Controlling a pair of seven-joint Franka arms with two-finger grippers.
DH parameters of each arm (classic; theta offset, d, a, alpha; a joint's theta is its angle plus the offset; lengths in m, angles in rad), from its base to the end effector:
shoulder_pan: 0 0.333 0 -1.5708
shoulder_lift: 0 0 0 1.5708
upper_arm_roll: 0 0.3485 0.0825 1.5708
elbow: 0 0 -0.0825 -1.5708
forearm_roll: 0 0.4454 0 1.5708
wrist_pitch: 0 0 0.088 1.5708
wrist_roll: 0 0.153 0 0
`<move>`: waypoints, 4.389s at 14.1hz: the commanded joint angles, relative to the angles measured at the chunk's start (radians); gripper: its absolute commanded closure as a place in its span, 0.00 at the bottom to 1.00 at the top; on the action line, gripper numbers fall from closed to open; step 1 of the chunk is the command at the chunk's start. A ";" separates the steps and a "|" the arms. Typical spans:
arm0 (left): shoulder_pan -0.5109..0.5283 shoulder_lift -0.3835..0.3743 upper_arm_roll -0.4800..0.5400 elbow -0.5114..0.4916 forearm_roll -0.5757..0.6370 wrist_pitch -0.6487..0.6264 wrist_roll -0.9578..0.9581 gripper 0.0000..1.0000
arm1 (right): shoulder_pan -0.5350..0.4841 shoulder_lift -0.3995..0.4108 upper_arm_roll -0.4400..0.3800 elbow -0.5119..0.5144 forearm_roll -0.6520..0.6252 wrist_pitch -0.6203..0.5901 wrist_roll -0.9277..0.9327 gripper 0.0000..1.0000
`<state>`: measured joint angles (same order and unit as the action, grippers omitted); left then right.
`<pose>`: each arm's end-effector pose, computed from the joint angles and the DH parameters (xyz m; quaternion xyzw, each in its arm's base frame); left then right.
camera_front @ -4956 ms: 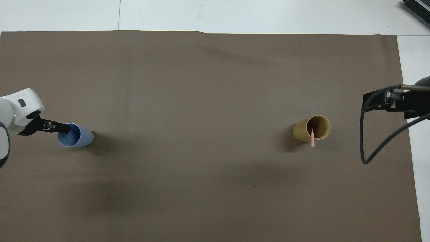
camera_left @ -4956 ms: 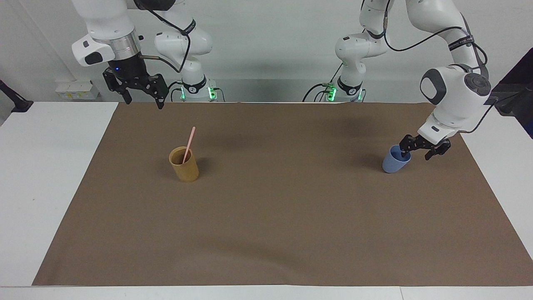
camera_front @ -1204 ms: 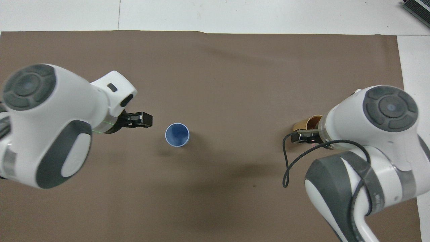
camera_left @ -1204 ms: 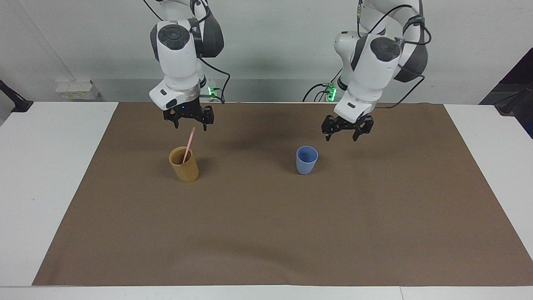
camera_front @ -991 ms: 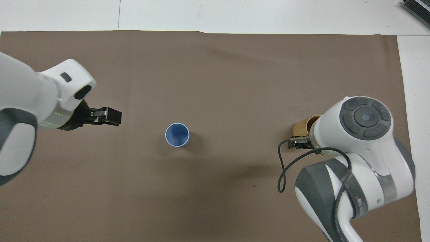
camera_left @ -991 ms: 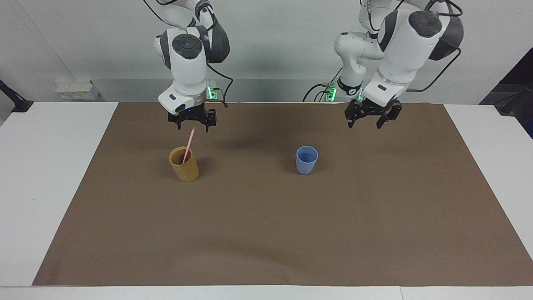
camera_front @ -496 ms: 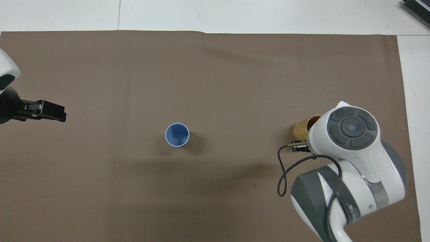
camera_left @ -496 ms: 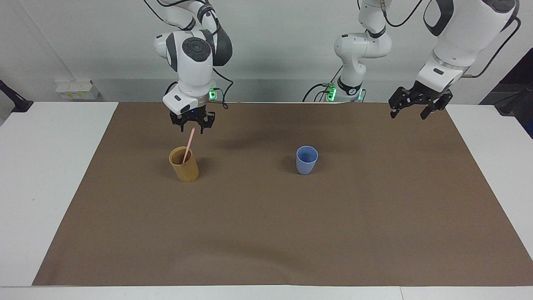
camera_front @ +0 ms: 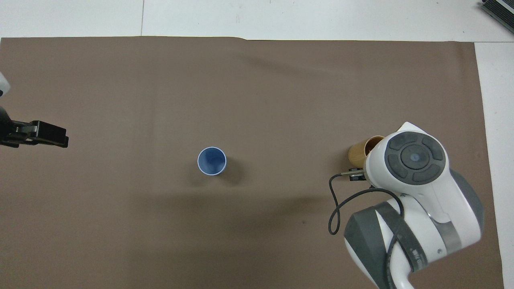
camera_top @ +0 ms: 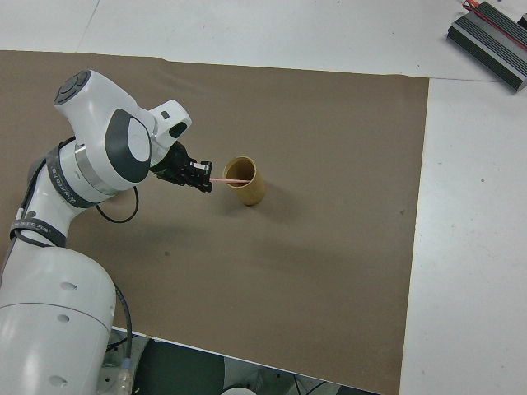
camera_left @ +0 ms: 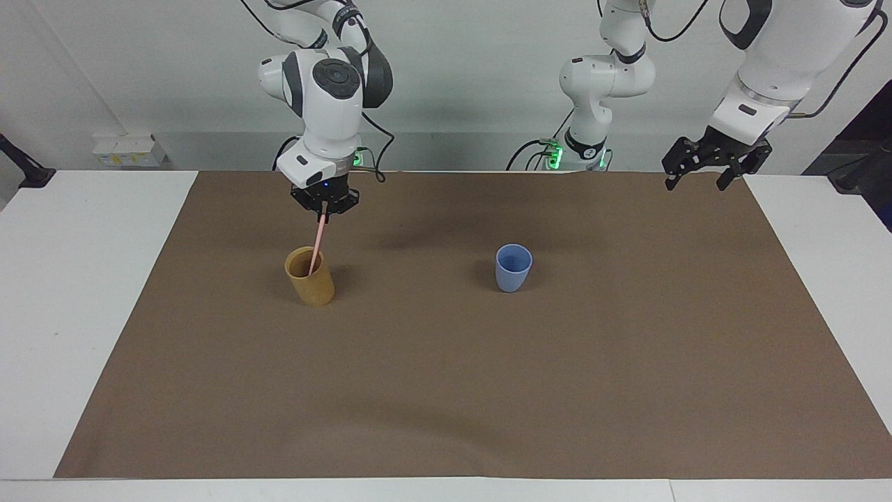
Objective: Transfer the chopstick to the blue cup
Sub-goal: 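Grasp the pink chopstick in the tan cup with the right gripper, then lift the pink chopstick out of the tan cup with the right gripper, then carry the chopstick over the blue cup and release it inside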
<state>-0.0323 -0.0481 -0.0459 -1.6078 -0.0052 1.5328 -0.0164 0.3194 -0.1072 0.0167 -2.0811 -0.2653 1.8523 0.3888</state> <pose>0.5920 -0.0478 0.6172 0.9994 -0.0309 -0.0135 0.0009 0.5366 0.1536 0.4309 0.9901 0.0182 -0.0119 0.1387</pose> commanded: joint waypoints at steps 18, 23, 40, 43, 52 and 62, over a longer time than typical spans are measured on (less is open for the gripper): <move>0.035 -0.016 -0.011 0.011 0.014 -0.019 0.113 0.00 | -0.181 -0.031 -0.026 0.220 0.276 -0.189 0.010 1.00; 0.035 -0.016 -0.011 0.011 0.014 -0.019 0.113 0.00 | -0.180 -0.040 -0.026 0.286 0.371 -0.252 0.024 1.00; 0.035 -0.016 -0.011 0.011 0.014 -0.019 0.113 0.00 | 0.016 0.139 0.157 0.651 0.649 -0.188 0.844 1.00; 0.035 -0.016 -0.011 0.011 0.014 -0.019 0.113 0.00 | 0.113 0.288 0.155 0.785 0.627 -0.136 0.971 1.00; 0.035 -0.016 -0.011 0.011 0.014 -0.019 0.113 0.00 | 0.224 0.437 0.160 0.831 0.567 -0.070 1.082 1.00; 0.035 -0.016 -0.011 0.011 0.014 -0.019 0.113 0.00 | 0.218 0.463 0.164 0.682 0.543 0.093 1.007 1.00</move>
<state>-0.0079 -0.0584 -0.0500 -1.6074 -0.0035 1.5287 0.0833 0.5454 0.3634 0.1740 -1.3525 0.2883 1.8952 1.4319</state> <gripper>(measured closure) 0.000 0.903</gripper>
